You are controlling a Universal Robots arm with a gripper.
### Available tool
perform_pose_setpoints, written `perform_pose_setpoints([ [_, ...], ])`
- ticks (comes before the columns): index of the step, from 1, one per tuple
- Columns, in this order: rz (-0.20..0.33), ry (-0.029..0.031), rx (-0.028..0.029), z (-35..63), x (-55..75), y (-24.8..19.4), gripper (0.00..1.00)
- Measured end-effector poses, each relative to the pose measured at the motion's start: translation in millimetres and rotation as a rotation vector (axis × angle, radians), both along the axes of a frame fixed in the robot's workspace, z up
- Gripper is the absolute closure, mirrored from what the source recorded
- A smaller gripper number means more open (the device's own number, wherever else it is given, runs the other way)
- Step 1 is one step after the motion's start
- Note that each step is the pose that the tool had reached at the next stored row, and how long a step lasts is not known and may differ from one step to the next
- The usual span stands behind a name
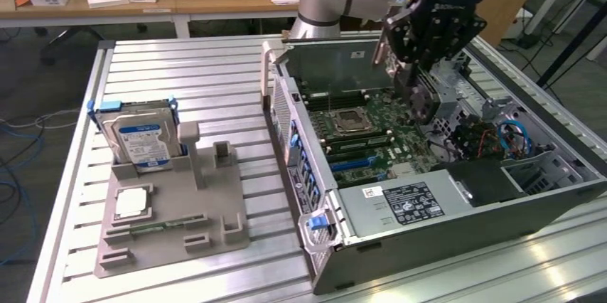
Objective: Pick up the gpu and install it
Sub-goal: 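Pick up the gpu and move the gpu toward the slot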
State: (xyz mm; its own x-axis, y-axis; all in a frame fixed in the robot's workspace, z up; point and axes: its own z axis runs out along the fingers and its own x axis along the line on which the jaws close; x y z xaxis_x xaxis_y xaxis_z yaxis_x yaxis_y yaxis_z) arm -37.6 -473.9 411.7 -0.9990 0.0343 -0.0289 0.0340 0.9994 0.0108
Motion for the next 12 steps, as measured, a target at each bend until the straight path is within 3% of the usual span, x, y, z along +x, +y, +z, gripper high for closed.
perform_pose_setpoints([
  [4,0.000,-0.0001,0.0000,-0.6,17.5,0.0,0.73],
  [12,0.000,0.0000,-0.0001,-0.6,18.4,0.0,0.73],
])
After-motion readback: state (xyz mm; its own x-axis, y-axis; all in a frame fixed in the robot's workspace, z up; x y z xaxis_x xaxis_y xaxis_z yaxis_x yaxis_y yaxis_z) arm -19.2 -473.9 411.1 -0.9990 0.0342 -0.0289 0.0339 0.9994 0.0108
